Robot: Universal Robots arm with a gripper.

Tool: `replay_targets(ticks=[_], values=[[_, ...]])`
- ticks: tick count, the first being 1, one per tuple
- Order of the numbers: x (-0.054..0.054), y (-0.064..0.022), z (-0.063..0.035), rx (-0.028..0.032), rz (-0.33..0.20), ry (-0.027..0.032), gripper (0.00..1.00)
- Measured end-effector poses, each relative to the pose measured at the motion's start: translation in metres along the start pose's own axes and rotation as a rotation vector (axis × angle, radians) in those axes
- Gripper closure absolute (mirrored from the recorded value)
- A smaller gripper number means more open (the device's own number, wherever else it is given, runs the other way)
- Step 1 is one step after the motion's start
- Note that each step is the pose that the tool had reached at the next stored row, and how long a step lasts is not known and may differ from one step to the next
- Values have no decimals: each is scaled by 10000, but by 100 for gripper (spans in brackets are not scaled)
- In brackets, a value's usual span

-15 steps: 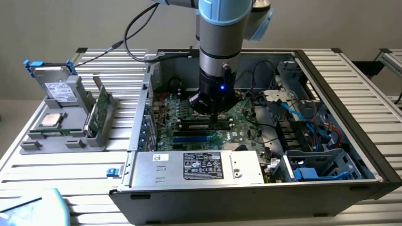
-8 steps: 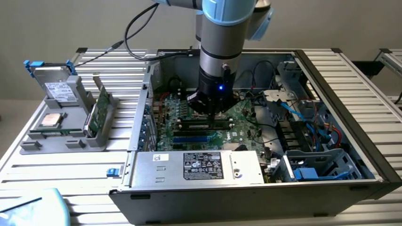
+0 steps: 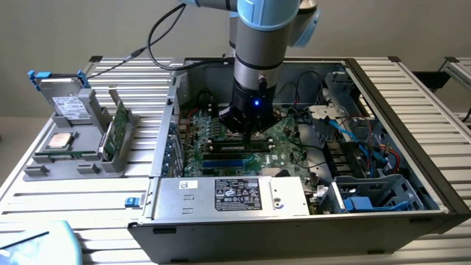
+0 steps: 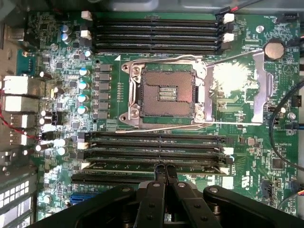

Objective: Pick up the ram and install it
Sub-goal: 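Press down the ram until it locks into place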

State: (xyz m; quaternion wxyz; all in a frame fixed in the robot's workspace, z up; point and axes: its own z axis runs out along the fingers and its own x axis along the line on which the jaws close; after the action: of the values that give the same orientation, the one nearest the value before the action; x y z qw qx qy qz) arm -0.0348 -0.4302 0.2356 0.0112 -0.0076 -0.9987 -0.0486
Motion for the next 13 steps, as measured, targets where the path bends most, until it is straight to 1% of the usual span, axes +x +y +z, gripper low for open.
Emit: replay_targets(ticks=[3, 4, 5, 7, 10, 13], values=[[0, 0, 2, -27, 412, -36, 89], [0, 0, 2, -29, 522, -30, 89], [4, 0, 2, -30, 607, -9, 89], [14, 0, 2, -29, 624, 1, 89], [16, 1, 2, -25, 617, 64, 89], [18, 0, 4, -25, 610, 79, 89]])
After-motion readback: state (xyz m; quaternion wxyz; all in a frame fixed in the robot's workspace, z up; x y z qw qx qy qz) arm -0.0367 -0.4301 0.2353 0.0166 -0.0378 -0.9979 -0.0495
